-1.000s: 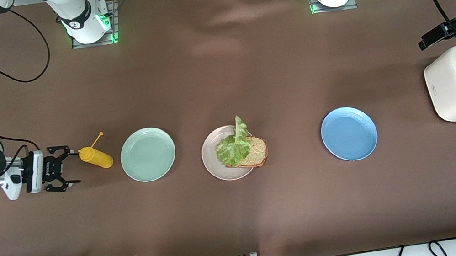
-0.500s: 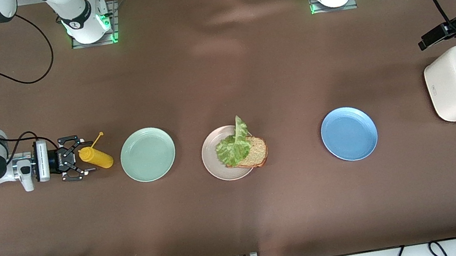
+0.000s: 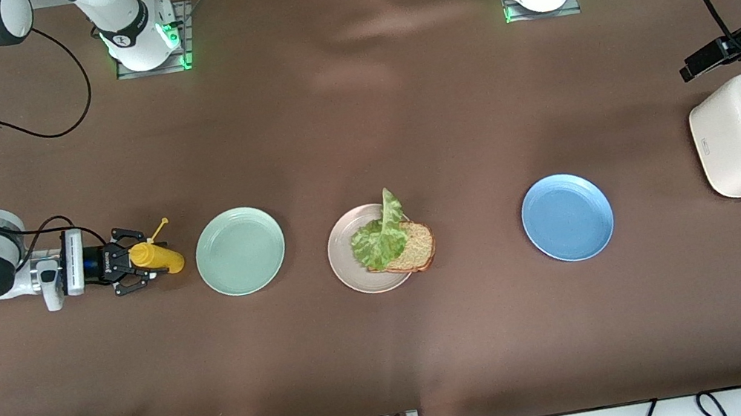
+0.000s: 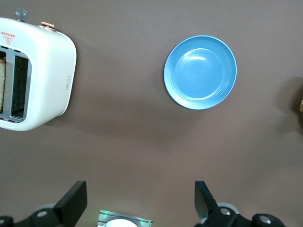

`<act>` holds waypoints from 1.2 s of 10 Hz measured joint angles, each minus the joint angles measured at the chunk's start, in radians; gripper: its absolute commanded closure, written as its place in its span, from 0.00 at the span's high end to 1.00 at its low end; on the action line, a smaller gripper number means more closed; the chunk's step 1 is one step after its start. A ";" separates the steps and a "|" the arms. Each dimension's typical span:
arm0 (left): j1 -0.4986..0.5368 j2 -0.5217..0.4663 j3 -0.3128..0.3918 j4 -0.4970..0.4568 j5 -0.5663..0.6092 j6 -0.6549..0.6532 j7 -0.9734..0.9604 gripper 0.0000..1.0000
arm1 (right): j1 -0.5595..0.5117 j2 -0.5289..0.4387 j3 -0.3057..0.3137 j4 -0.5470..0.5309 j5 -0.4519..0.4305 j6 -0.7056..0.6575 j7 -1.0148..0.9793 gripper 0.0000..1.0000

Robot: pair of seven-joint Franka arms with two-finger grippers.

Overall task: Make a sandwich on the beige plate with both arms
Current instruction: 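Grasp the yellow squeeze bottle with the right gripper, then lift the bottle and tilt it nozzle-down with the right gripper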

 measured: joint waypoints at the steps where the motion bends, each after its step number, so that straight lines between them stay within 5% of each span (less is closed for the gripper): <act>1: 0.000 0.000 0.000 0.000 0.000 0.000 0.000 1.00 | 0.000 0.000 0.001 0.001 0.000 -0.005 0.043 0.00; 4: 0.000 0.000 0.000 0.000 0.000 0.000 0.000 1.00 | 0.002 -0.015 0.003 0.059 -0.076 -0.009 0.266 0.00; 7: 0.000 0.000 0.000 0.000 0.000 0.000 0.000 1.00 | 0.045 -0.080 0.013 0.165 -0.326 -0.009 0.623 0.00; 12: 0.000 0.000 -0.001 0.000 0.000 0.000 0.000 1.00 | 0.290 -0.120 0.015 0.385 -0.678 -0.018 0.965 0.00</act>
